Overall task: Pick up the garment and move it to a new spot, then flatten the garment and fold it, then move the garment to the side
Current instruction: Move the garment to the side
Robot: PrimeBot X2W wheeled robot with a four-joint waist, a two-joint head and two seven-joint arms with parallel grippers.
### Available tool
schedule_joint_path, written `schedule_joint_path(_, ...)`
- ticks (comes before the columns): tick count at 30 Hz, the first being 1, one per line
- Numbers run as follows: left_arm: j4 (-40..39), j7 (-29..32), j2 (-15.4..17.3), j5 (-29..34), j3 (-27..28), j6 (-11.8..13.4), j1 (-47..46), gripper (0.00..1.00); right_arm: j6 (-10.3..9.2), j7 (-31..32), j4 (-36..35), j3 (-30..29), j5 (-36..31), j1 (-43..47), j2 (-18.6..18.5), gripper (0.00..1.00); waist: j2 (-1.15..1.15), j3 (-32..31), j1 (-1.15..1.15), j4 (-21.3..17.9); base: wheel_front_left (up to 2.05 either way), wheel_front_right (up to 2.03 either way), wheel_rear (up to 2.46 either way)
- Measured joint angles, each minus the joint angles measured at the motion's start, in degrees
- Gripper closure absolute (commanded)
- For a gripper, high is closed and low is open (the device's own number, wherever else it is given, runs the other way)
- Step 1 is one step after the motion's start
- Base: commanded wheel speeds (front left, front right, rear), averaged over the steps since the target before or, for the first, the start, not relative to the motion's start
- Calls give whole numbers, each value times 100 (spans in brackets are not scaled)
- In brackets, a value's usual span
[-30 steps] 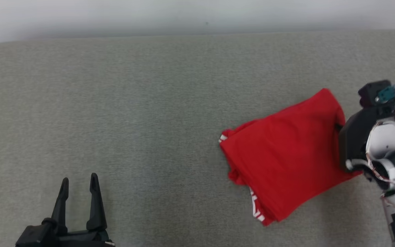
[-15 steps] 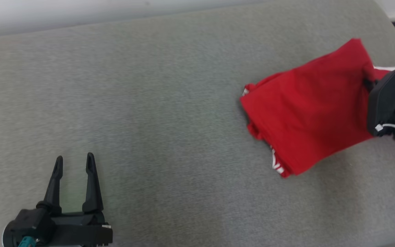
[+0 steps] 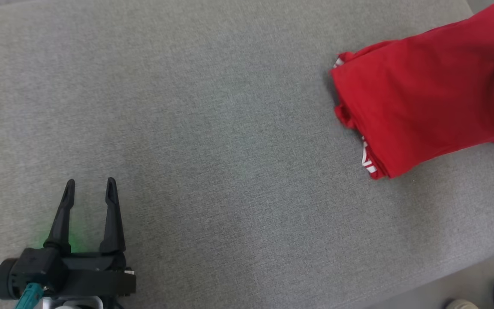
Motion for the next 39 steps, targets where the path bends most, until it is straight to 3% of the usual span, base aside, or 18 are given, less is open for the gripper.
schedule_joint_path(6, -51, -1, 100, 46, 2, -7, -57, 0, 0, -181, 297, -557, -170, -189, 101, 100, 0, 191, 0, -81, 0, 0, 0)
schedule_joint_path(12, -153, -2, 209, 89, -112, -33, -92, 0, 0, -492, 677, -1140, -492, -258, -36, 100, -1, 310, -1, -51, 0, 0, 0)
schedule_joint_path(25, -506, -2, 424, 126, -308, -47, -183, 0, 0, -2105, 1441, -1791, -1499, -282, -430, 100, -1, 603, -1, 227, 0, 0, 0)
schedule_joint_path(27, -539, -3, 459, 134, -298, -48, -178, 0, 0, -2301, 1540, -1847, -1640, -282, -421, 58, -1, 638, 0, 240, 0, 0, 0)
schedule_joint_path(28, -554, -3, 471, 134, -290, -48, -176, 0, 0, -2424, 1566, -1868, -1715, -280, -409, 0, -1, 646, 0, 240, 0, 0, 0)
schedule_joint_path(35, -614, -1, 458, 97, -210, -47, -168, 0, 0, -3143, 1748, -1847, -1924, -316, -213, 0, -1, 550, 0, 179, 0, 0, 0)
schedule_joint_path(39, -627, 0, 414, 46, -178, -46, -152, 0, 0, -3248, 1769, -1738, -1885, -341, -168, 0, -1, 475, 0, 172, 0, 0, 0)
